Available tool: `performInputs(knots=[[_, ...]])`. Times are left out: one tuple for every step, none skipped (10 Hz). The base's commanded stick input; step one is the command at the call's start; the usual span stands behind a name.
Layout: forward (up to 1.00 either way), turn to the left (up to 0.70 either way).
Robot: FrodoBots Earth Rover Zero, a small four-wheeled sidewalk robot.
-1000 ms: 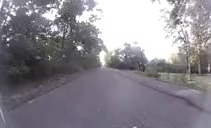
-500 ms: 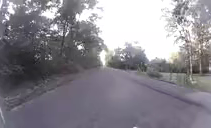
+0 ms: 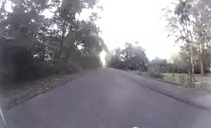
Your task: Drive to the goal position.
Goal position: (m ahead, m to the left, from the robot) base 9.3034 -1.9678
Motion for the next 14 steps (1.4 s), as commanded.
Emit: performInputs(knots=[[0.70, 0.17], [0.70, 0.24], [0.70, 0.30], [0.70, 0.00], [0.70, 0.00], [0.70, 0.00], [0.70, 0.00], [0.70, 0.00], [0.70, 0.00], [0.70, 0.00], [0.70, 0.00], [0.70, 0.00], [0.70, 0.00], [0.70, 0.00]])
